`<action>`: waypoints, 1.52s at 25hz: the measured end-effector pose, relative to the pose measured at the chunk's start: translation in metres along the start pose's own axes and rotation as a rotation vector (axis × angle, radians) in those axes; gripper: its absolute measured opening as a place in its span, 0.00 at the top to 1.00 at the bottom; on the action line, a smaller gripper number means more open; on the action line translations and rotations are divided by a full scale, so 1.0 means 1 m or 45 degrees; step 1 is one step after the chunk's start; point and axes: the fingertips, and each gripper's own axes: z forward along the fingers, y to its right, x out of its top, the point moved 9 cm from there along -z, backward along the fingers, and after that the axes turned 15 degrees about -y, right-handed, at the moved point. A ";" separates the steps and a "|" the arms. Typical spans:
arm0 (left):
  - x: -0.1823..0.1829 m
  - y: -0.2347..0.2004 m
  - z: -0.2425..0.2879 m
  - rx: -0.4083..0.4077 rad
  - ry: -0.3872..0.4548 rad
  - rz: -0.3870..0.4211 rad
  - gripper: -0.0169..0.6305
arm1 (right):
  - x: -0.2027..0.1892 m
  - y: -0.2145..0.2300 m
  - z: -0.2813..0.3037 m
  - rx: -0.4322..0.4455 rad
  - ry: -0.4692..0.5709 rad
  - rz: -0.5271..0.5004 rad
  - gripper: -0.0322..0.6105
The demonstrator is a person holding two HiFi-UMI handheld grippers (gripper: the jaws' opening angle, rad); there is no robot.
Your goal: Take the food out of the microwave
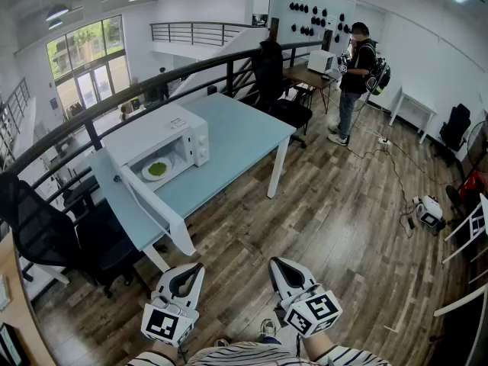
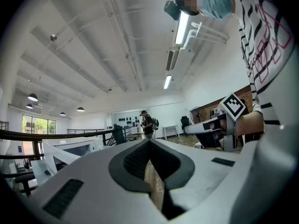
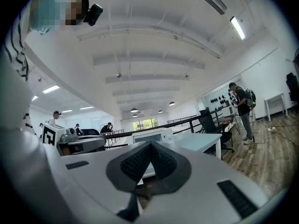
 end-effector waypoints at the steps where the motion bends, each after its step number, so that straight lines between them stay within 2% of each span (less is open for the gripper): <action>1: 0.001 0.002 0.004 0.001 0.002 -0.001 0.94 | 0.000 0.004 0.000 0.004 0.001 -0.004 0.91; 8: 0.003 0.020 0.036 -0.003 -0.006 -0.046 0.94 | 0.003 0.037 0.006 0.082 -0.006 -0.007 0.91; 14: -0.002 0.036 0.076 0.038 -0.025 -0.104 0.94 | 0.003 0.077 0.022 0.152 -0.008 0.008 0.90; 15: -0.002 0.039 0.084 0.044 -0.028 -0.115 0.94 | 0.002 0.084 0.025 0.166 -0.009 0.015 0.88; 17: -0.001 0.045 0.099 0.051 -0.031 -0.132 0.91 | 0.003 0.098 0.029 0.191 -0.013 0.023 0.62; 19: 0.001 0.054 0.114 0.054 -0.036 -0.149 0.74 | 0.005 0.113 0.031 0.215 -0.017 0.015 0.62; 20: 0.002 0.058 0.122 0.057 -0.041 -0.160 0.68 | 0.006 0.121 0.031 0.225 -0.021 0.014 0.62; 29: -0.001 0.084 0.159 0.135 -0.083 -0.271 0.66 | 0.001 0.169 0.034 0.288 -0.074 0.040 0.62; 38: -0.014 0.060 0.184 0.179 -0.134 -0.319 0.66 | 0.006 0.185 0.076 0.334 -0.114 0.072 0.62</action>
